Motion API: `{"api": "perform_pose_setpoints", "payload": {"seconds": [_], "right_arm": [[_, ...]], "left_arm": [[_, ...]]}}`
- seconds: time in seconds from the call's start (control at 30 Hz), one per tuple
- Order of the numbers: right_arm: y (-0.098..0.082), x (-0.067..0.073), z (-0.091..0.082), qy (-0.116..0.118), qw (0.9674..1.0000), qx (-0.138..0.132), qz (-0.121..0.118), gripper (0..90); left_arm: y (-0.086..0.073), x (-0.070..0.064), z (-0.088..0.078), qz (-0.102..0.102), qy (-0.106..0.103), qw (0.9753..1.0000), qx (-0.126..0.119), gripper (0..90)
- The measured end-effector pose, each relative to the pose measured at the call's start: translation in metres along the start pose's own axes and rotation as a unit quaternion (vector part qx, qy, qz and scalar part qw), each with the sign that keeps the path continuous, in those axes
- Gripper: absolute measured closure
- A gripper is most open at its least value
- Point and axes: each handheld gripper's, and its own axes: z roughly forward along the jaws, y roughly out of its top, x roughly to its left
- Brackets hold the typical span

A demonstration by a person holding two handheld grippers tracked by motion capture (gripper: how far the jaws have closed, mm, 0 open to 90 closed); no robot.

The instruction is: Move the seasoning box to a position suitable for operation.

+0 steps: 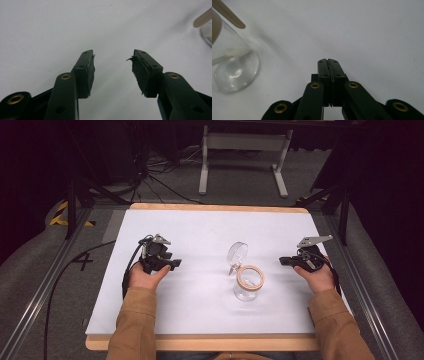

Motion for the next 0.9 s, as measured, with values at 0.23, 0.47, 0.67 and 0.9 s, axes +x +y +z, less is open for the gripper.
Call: {"api": "perform_pose_setpoints", "payload": {"seconds": [0.23, 0.47, 0.67, 0.9], "right_arm": [[0.002, 0.004, -0.003, 0.009, 0.9999, -0.004, -0.004, 89.1], [0.005, 0.011, 0.005, 0.040, 0.9991, 0.004, -0.011, 89.2], [0.010, 0.026, 0.018, 0.069, 0.9970, 0.019, -0.031, 89.2], [0.013, 0.039, 0.029, 0.090, 0.9942, 0.035, -0.047, 89.2]], "left_arm": [[0.007, -0.010, -0.012, 0.011, -0.002, 0.9999, -0.008, 53.8], [0.013, -0.016, -0.021, 0.022, -0.017, 0.9996, -0.006, 53.2], [0.019, -0.026, -0.028, 0.033, -0.024, 0.9992, -0.006, 51.9], [0.024, -0.035, -0.032, 0.047, -0.024, 0.9986, -0.006, 51.1]]}}
